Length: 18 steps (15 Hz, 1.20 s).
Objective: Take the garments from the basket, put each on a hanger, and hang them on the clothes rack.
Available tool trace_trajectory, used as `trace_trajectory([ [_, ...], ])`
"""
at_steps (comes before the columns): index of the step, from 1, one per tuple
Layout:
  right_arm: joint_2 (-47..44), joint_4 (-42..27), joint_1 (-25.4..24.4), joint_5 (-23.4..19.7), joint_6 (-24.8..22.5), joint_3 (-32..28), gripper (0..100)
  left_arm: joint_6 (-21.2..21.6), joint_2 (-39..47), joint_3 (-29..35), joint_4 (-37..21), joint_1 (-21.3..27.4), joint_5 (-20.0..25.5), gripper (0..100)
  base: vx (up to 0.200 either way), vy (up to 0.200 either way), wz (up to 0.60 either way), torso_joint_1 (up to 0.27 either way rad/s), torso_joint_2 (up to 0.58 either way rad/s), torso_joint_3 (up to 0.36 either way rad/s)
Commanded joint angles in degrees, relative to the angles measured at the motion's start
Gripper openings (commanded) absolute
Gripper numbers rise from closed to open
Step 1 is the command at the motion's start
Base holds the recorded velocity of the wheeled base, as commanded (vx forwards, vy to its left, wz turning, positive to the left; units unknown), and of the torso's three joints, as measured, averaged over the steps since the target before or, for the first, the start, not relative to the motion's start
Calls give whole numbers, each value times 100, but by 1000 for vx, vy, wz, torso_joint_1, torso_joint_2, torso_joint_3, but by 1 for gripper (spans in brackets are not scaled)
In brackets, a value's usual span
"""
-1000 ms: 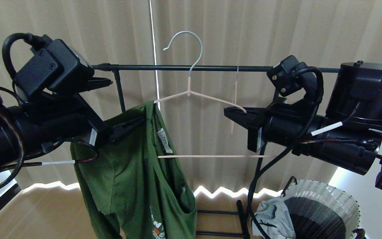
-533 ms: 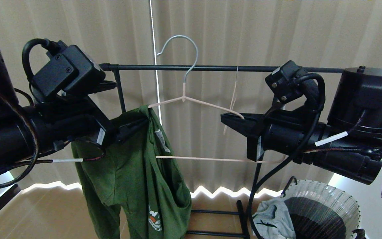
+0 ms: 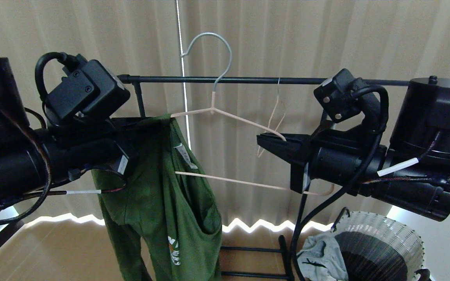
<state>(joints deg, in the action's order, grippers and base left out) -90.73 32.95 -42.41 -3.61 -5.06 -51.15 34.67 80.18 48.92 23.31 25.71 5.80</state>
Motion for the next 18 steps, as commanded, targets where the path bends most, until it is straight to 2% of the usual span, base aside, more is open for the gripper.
trace_trajectory([
  [1, -6, 1, 5, 0, -4, 0, 0, -13, 7, -32, 7, -5, 0, 0, 0, 0, 0, 0, 0, 0],
  [8, -41, -26, 31, 9, -13, -35, 0, -13, -46, -146, 51, -5, -27, 0, 0, 0, 0, 0, 0, 0],
  [9, -41, -61, 31, 18, -13, -26, 100, -39, -72, -208, 60, -5, -35, 0, 0, 0, 0, 0, 0, 0],
  [14, -14, -8, 128, 36, -197, 79, 100, -48, -81, -401, 60, -330, -150, 0, 0, 0, 0, 0, 0, 0],
  [15, 3, -8, 207, 36, -197, 79, 100, -57, -134, -506, 51, -532, -273, 0, 0, 0, 0, 0, 0, 0],
  [17, 3, -8, 304, 97, -276, 88, 100, -66, -134, -585, 60, -796, -897, 0, 0, 0, 0, 0, 0, 0],
  [18, -6, -8, 304, 141, -347, 123, 100, -101, -134, -621, 60, -840, -1037, 0, 0, 0, 0, 0, 0, 0],
])
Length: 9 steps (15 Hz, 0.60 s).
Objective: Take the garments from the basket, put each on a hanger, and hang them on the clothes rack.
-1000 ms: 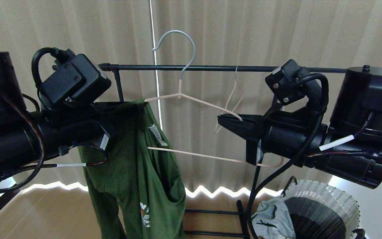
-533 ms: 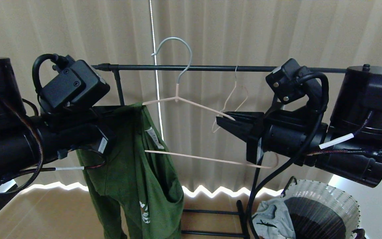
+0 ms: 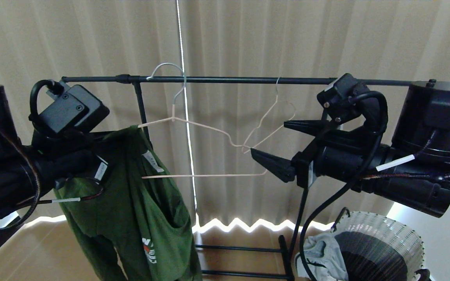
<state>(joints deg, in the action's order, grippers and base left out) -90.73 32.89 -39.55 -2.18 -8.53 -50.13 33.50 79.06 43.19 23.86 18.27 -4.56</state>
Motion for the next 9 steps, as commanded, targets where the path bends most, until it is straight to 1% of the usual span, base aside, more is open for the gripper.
trace_trajectory([
  [1, -14, 7, 17, 34, -96, 126, 100, -291, -39, -74, 5, -122, -177, 0, 0, 0, 0, 0, 0, 0],
  [2, -23, 7, 17, 42, -210, 293, 100, -485, -48, -65, 5, -114, -212, 0, 0, 0, 0, 0, 0, 0],
  [3, -50, 16, 0, 42, -228, 416, 100, -933, -48, 14, 31, -17, -212, 0, 0, 0, 0, 0, 0, 0],
  [4, -85, 7, -27, 34, -228, 425, 100, -1267, -39, 102, 84, 62, -212, 0, 0, 0, 0, 0, 0, 0],
  [5, -85, 16, -27, 34, -228, 425, 100, -1311, -39, 111, 93, 71, -212, 0, 0, 0, 0, 0, 0, 0],
  [6, -146, 16, -141, 34, -228, 416, 100, -1654, -39, 172, 189, 159, -203, 0, 0, 0, 0, 0, 0, 0],
  [7, -252, 68, -273, 34, -228, 407, 100, -1882, -39, 190, 295, 264, -194, 0, 0, 0, 0, 0, 0, 0],
  [9, -533, 402, -501, 34, -228, 407, 100, -1970, -48, 181, 488, 414, -177, 0, 0, 0, 0, 0, 0, 0],
])
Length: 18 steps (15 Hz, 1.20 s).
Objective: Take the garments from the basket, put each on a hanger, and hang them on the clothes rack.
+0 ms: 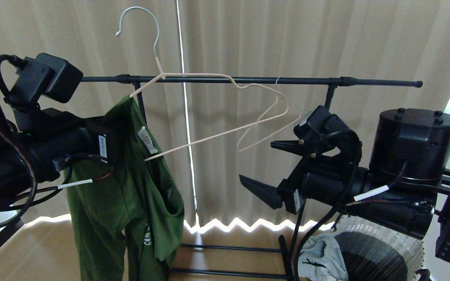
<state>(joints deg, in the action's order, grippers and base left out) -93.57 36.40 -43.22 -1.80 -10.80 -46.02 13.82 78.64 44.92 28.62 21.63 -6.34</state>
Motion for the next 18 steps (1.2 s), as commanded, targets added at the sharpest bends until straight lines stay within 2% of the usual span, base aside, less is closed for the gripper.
trace_trajectory([
  [1, -451, 183, -249, -4, -10, -47, 100, -11, 11, 25, 135, 175, 1, 0, 0, 0, 0, 0, 0, 0],
  [3, -618, 192, -398, 5, -10, -118, 100, -20, 28, 34, 240, 316, -8, 0, 0, 0, 0, 0, 0, 0],
  [9, -1198, 192, -433, 180, -10, -557, 100, -117, 2, 25, 258, 729, -8, 0, 0, 0, 0, 0, 0, 0],
  [13, -1383, 192, -442, 207, -10, -671, 100, -117, 2, 25, 381, 817, -8, 0, 0, 0, 0, 0, 0, 0],
  [14, -1497, 201, -618, 216, -10, -715, 100, -117, 20, 17, 425, 817, -8, 0, 0, 0, 0, 0, 0, 0],
  [18, -1646, 201, -679, 339, -10, -838, 100, -117, 2, -10, 425, 817, -16, 0, 0, 0, 0, 0, 0, 0],
])
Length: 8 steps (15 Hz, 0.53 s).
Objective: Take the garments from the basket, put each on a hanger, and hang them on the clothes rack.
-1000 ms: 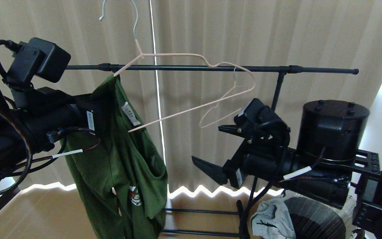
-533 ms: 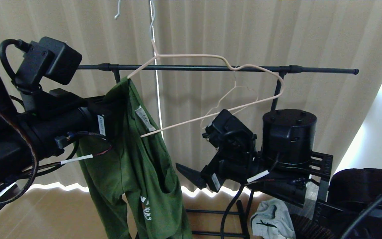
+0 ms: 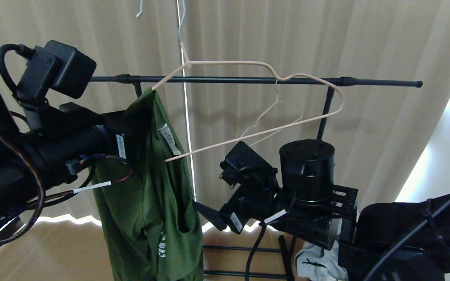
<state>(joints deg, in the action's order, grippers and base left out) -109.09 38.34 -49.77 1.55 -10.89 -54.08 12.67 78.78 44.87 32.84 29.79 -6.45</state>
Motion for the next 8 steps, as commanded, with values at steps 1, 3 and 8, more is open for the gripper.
trace_trajectory([
  [1, -86, 7, -24, 21, -1, -24, 100, 61, 6, -5, -6, -53, -14, 0, 0, 0, 0, 0, 0, 0],
  [3, -15, 7, -24, 30, 8, 29, 100, 148, 33, -49, -15, -202, -120, 0, 0, 0, 0, 0, 0, 0],
  [8, 64, 16, -32, 30, 16, 2, 100, 148, 33, -93, -23, -237, -164, 0, 0, 0, 0, 0, 0, 0],
])
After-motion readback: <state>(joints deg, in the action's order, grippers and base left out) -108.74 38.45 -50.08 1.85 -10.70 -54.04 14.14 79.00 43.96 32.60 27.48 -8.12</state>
